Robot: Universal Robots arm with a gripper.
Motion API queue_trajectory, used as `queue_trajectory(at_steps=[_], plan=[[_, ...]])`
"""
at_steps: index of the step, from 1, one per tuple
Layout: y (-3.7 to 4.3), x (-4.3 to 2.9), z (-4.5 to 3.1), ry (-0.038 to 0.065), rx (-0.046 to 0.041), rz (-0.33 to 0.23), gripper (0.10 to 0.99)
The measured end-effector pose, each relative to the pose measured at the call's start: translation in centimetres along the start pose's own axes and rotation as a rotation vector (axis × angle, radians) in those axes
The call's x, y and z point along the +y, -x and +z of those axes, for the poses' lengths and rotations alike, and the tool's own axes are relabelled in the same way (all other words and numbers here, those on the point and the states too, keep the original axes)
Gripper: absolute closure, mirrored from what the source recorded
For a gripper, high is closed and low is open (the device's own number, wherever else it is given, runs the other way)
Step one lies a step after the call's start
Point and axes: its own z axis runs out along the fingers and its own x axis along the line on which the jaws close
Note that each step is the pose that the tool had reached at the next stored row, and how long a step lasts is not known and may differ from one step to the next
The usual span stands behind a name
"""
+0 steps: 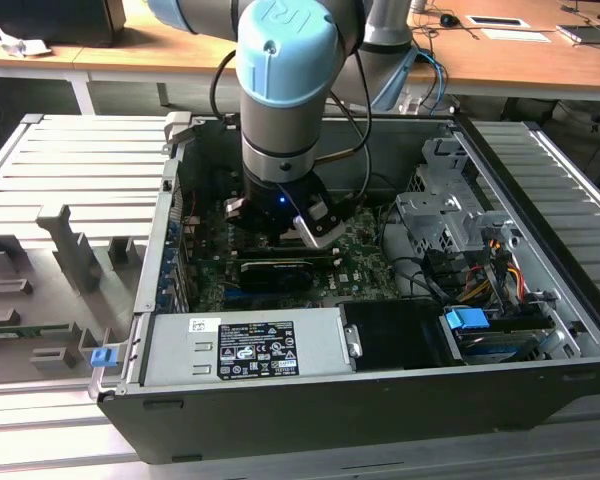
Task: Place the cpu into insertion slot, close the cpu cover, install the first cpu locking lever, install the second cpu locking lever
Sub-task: 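Install the second cpu locking lever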
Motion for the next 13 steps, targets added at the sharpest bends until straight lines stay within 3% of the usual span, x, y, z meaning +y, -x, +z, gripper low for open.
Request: queue_trajectory(at_steps=[13], plan=[[-0.27,-0.07,0.02,0.007,-0.0007,0.000,0.980]])
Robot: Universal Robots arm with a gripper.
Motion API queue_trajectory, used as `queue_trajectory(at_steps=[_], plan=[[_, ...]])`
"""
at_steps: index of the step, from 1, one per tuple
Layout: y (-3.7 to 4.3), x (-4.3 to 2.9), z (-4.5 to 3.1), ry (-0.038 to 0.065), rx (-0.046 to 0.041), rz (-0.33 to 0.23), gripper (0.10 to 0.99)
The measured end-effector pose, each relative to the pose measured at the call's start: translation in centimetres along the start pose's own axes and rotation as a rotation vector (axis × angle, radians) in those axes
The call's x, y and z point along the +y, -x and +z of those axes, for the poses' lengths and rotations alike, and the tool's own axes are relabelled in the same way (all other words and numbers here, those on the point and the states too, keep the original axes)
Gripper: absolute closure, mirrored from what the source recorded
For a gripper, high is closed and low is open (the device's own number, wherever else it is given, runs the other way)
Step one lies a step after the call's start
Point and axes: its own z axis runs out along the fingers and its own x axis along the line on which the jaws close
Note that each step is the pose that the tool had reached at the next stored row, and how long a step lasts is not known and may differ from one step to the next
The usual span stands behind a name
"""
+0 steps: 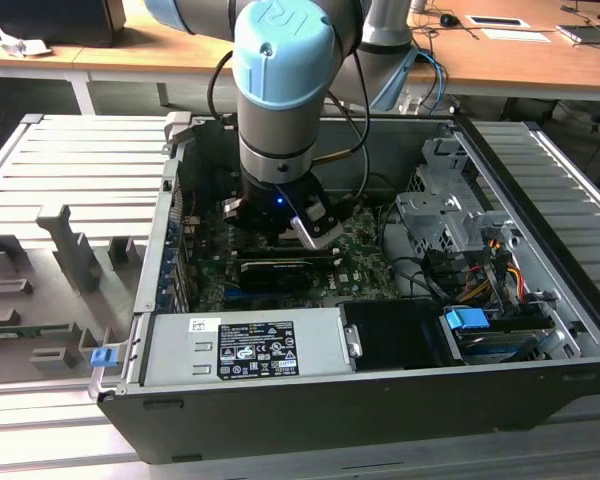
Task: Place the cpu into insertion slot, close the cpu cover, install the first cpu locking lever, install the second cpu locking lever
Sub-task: 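Install the second cpu locking lever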
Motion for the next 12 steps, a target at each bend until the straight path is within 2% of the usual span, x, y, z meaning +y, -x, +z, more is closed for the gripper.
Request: queue_trajectory(at_steps=[4,12], plan=[[-0.22,-0.04,0.13,0.002,-0.0001,0.000,0.980],[-0.55,-0.38,1.20,0.028,-0.0034,0.000,0.980]])
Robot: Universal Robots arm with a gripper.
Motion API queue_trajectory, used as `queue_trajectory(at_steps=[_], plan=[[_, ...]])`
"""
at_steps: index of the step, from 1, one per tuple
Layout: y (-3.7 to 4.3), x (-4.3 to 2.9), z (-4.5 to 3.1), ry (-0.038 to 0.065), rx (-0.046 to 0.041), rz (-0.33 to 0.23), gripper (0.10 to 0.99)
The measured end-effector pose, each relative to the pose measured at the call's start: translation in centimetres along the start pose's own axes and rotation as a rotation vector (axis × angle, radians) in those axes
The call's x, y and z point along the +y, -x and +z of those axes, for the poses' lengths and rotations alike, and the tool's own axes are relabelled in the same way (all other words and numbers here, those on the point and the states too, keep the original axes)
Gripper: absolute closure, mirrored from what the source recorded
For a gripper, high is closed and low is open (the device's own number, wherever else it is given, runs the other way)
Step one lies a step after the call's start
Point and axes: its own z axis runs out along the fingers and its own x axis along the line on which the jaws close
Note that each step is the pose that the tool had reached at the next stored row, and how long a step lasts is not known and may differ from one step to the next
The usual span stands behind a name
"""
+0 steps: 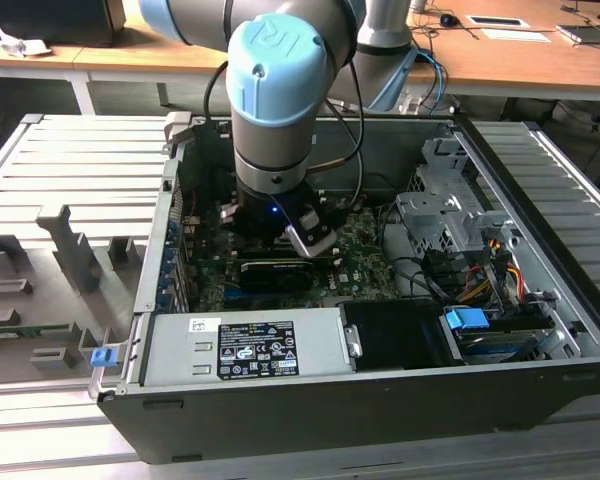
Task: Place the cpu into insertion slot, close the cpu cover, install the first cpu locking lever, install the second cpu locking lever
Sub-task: 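Install the second cpu locking lever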
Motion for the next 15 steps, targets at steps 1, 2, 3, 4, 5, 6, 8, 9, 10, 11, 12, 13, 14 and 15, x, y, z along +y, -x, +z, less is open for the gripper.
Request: queue_trajectory(at_steps=[1,2,3,4,5,6,8,9,10,11,12,13,14,15], plan=[[-0.09,-0.04,0.09,0.004,-0.0006,0.000,0.980],[-0.14,-0.08,0.15,0.008,-0.0013,0.000,0.980],[-0.18,-0.12,0.23,0.013,-0.0019,-0.001,0.980],[-0.22,-0.15,0.29,0.016,-0.0023,0.000,0.980],[-0.29,-0.22,0.41,0.022,-0.0031,0.000,0.980],[-0.32,-0.25,0.50,0.025,-0.0037,-0.001,0.980],[-0.37,-0.32,0.75,0.032,-0.0048,-0.001,0.980],[-0.39,-0.36,0.87,0.037,-0.0055,-0.001,0.980],[-0.41,-0.39,0.96,0.041,-0.0061,-0.001,0.980],[-0.43,-0.41,1.01,0.046,-0.0065,-0.001,0.980],[-0.51,-0.45,1.19,0.054,-0.0074,-0.002,0.980],[-0.61,-0.47,1.29,0.056,-0.0075,-0.002,0.980],[-0.73,-0.48,1.32,0.058,-0.0074,-0.002,0.980],[-0.80,-0.47,1.34,0.061,-0.0078,-0.002,0.980]])
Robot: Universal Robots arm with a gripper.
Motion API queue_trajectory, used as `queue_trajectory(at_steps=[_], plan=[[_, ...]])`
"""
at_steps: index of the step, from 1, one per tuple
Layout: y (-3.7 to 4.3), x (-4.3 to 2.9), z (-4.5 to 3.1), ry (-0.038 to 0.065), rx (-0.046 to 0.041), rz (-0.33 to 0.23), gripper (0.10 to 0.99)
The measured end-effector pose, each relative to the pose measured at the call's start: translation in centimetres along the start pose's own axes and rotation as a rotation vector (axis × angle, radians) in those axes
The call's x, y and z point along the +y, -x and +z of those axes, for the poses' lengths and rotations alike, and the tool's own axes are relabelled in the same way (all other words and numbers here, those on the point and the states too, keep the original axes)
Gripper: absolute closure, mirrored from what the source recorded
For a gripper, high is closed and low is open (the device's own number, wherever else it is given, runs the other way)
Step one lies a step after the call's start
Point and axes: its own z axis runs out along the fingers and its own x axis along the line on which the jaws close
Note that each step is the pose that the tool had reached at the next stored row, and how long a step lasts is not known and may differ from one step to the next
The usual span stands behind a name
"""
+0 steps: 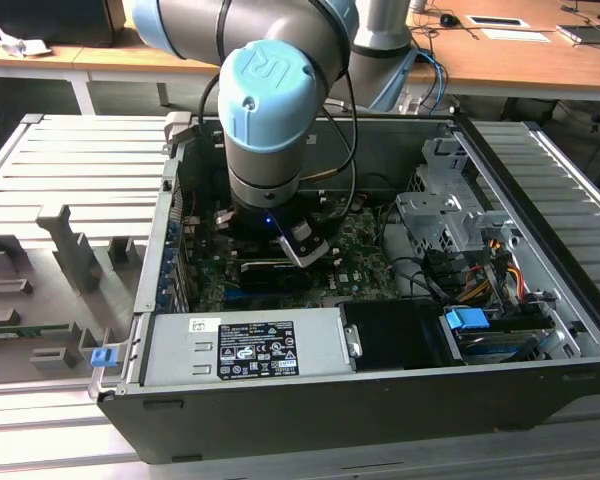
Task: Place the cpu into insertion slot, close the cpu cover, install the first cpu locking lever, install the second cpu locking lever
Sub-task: 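Install the second cpu locking lever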
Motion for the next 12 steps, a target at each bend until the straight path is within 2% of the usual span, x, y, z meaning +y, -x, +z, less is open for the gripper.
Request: queue_trajectory(at_steps=[4,10,12], plan=[[0.05,0.51,-1.35,0.000,-0.0001,0.000,0.980],[0.08,0.87,-2.31,0.000,0.0004,0.000,0.980],[0.09,0.90,-2.37,0.000,0.0002,0.000,0.980]])
